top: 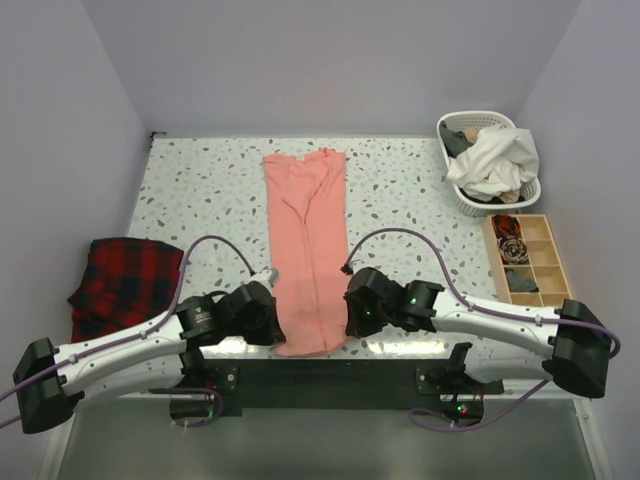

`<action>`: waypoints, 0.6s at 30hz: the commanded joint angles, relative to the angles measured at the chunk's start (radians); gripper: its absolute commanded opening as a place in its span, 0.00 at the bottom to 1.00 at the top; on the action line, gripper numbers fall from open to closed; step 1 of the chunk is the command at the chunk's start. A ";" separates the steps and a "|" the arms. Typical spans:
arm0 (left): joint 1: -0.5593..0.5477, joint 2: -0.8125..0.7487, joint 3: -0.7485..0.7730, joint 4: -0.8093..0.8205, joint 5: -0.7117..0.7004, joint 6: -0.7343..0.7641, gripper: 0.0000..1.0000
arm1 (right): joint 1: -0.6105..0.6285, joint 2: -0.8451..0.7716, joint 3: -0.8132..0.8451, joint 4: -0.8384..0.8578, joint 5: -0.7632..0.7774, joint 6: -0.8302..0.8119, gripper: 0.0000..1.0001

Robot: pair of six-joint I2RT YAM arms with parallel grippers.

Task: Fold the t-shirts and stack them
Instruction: Grab the bottom of the folded rectangular tshirt with both arms, then fold the folded rectangular tshirt in 1/3 of the way

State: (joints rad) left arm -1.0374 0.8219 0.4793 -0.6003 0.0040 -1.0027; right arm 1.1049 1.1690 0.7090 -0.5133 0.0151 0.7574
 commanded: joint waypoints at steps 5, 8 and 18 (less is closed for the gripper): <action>-0.006 0.055 0.122 -0.036 -0.159 0.027 0.00 | -0.011 -0.009 0.118 -0.085 0.166 -0.121 0.00; -0.006 0.098 0.140 -0.007 -0.182 0.032 0.00 | -0.023 0.012 0.139 -0.076 0.172 -0.150 0.00; -0.006 0.114 0.159 0.031 -0.260 0.026 0.00 | -0.082 0.075 0.188 -0.080 0.151 -0.227 0.00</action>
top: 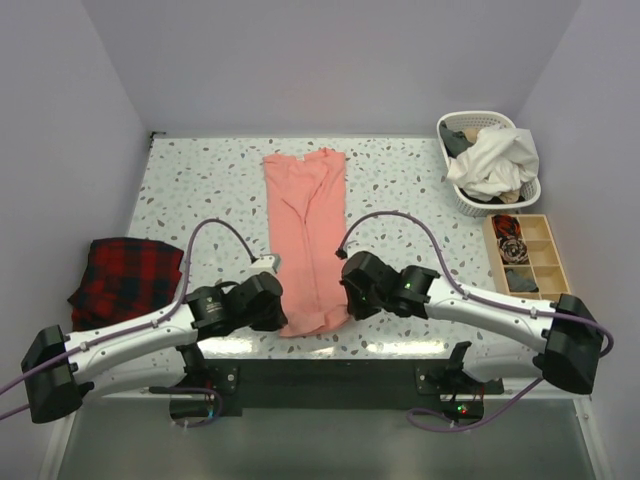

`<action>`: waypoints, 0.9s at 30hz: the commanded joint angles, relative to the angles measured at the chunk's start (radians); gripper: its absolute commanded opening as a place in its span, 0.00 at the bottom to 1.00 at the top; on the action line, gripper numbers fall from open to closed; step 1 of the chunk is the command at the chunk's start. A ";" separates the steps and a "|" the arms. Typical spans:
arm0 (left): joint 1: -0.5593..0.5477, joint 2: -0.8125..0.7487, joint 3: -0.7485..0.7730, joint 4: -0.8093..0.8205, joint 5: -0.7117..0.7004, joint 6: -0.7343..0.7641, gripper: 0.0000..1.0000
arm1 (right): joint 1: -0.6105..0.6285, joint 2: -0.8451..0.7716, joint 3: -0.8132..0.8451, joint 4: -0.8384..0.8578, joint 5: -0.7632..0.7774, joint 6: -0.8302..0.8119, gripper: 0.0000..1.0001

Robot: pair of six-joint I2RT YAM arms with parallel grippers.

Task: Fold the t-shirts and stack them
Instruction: Fold the folded rectangular tshirt in 1/3 of the way

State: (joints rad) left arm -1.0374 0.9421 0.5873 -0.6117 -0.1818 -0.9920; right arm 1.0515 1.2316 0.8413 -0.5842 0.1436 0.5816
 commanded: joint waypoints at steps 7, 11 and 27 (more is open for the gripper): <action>-0.001 0.035 0.086 0.030 -0.145 0.021 0.00 | -0.135 0.054 0.067 0.024 -0.009 -0.109 0.00; 0.054 0.121 0.121 0.074 -0.176 0.084 0.00 | -0.188 0.121 0.116 0.046 -0.027 -0.146 0.00; 0.359 0.435 0.290 0.274 -0.127 0.346 0.00 | -0.349 0.431 0.357 0.098 -0.119 -0.293 0.00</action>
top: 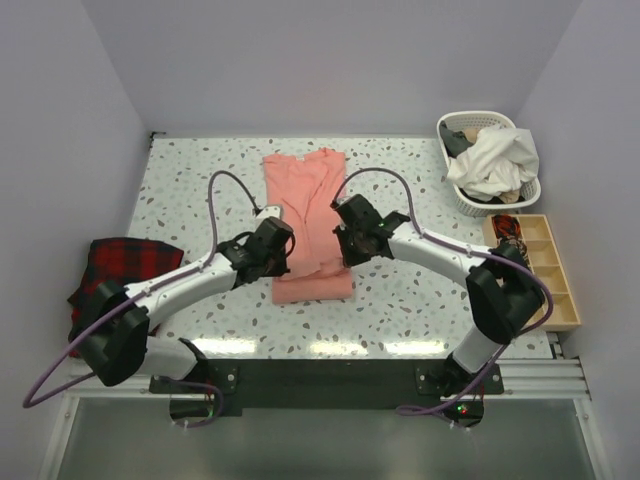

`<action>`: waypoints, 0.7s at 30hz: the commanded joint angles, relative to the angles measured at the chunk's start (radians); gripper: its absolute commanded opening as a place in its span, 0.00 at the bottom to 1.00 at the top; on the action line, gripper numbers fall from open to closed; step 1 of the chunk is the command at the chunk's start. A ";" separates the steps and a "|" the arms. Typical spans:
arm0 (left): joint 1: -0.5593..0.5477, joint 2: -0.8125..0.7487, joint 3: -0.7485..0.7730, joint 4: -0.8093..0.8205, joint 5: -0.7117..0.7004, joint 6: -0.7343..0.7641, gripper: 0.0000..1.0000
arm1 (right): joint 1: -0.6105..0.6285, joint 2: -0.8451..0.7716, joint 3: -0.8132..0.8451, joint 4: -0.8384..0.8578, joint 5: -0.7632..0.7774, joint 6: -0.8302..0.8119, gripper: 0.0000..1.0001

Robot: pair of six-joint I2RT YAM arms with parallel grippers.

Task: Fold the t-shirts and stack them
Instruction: Fold the folded rectangular tshirt in 1/3 of the way

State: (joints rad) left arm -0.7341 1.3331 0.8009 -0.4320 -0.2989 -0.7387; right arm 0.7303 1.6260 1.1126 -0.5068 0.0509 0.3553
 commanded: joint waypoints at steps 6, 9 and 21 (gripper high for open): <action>0.102 0.158 0.123 0.150 0.030 0.131 0.00 | -0.072 0.124 0.168 0.008 -0.048 -0.096 0.01; 0.117 0.239 0.138 0.170 0.063 0.136 0.08 | -0.083 0.173 0.196 0.001 -0.049 -0.101 0.18; 0.147 0.017 0.132 0.087 -0.154 0.162 0.77 | -0.086 -0.014 0.128 0.033 0.119 -0.104 0.60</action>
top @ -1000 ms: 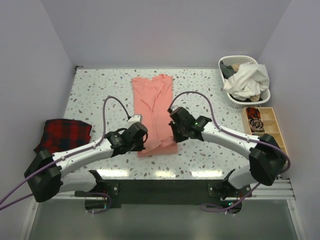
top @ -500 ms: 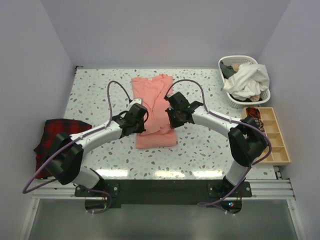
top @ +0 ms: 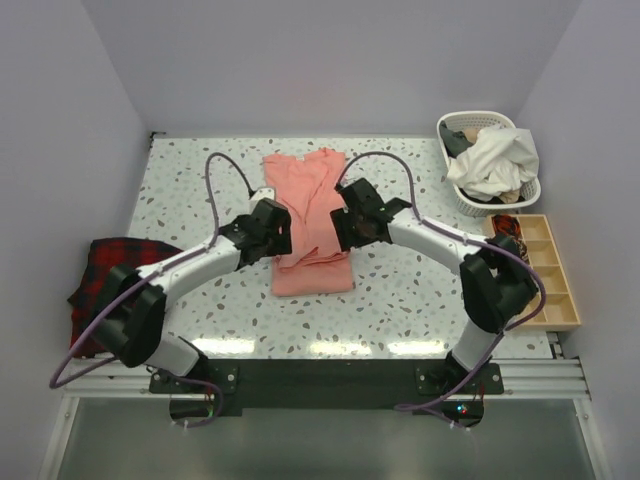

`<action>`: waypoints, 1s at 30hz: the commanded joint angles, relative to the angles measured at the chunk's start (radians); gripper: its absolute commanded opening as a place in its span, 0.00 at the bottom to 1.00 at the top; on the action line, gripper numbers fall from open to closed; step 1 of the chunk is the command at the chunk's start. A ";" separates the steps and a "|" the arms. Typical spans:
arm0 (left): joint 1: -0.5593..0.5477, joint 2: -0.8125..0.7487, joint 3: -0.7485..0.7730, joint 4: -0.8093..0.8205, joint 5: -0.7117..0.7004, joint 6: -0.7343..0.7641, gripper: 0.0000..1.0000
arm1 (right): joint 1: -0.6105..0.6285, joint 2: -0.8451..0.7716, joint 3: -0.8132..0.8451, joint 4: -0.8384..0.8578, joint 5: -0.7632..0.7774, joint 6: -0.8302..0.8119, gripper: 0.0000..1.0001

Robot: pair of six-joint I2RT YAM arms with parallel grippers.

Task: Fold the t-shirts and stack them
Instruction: Fold the folded rectangular tshirt in 1/3 of the way

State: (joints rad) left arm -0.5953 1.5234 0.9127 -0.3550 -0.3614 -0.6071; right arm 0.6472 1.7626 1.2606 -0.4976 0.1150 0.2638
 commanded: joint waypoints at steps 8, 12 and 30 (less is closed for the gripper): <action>0.005 -0.253 -0.050 0.070 0.310 0.104 0.69 | 0.000 -0.195 -0.093 0.027 -0.187 0.064 0.60; 0.003 -0.220 -0.119 0.129 0.490 0.087 0.64 | 0.002 -0.173 -0.133 0.048 -0.253 0.094 0.60; -0.014 -0.089 -0.133 0.206 0.612 0.092 0.61 | 0.019 -0.077 -0.086 0.037 -0.262 0.098 0.60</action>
State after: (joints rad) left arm -0.6071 1.3956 0.7494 -0.2203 0.2649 -0.5297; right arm 0.6628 1.6489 1.1156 -0.4778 -0.1345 0.3588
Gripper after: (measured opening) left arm 0.609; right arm 0.600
